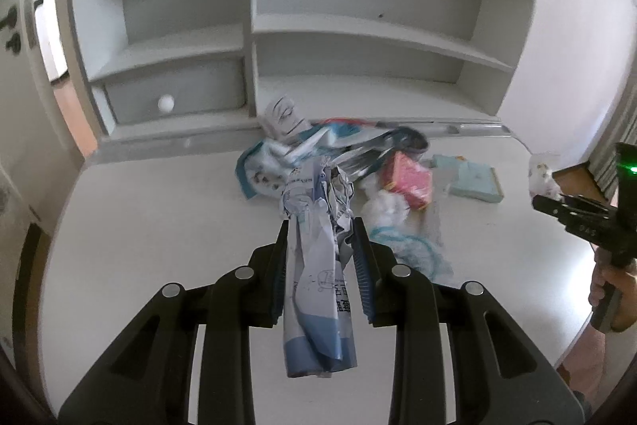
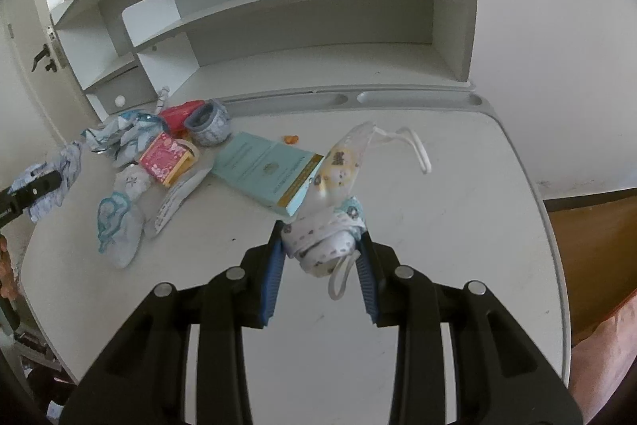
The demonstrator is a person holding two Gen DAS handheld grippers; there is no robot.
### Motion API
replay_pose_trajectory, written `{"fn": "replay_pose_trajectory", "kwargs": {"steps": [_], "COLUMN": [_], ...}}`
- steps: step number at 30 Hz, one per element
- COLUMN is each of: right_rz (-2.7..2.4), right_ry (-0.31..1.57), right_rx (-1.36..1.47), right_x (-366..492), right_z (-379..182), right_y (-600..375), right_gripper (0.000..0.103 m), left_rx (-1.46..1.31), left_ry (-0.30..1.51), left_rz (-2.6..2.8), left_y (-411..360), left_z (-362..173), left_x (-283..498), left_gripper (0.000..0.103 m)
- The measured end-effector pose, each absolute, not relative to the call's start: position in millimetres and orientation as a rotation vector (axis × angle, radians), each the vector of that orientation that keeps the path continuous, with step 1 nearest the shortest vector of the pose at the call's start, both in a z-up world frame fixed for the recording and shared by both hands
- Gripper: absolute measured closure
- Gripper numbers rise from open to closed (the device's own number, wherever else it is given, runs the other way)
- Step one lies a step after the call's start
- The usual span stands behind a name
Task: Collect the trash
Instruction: 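Carry wrapper and mask over the trash bin and release them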
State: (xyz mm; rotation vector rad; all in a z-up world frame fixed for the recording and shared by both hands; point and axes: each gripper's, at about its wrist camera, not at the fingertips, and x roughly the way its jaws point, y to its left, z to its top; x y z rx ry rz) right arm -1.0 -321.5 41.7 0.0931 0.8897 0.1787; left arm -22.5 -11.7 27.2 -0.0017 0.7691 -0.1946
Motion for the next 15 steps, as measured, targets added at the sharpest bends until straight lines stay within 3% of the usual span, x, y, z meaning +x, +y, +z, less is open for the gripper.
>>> {"fn": "replay_pose_trajectory", "kwargs": {"steps": [7, 15], "right_rz": [0.192, -0.113], "right_ry": [0.781, 0.694], "right_rx": [0.165, 0.262], "right_x": [-37, -152], "right_z": [83, 136], "right_y": [-358, -484], "right_gripper": [0.069, 0.069], "left_rx": [0.085, 0.248], "left_ry": [0.705, 0.671], "left_rz": [-0.389, -0.978], "left_y": [-98, -306], "left_z": [55, 62], "left_x": [-36, -79], "left_gripper": [0.074, 0.074]}}
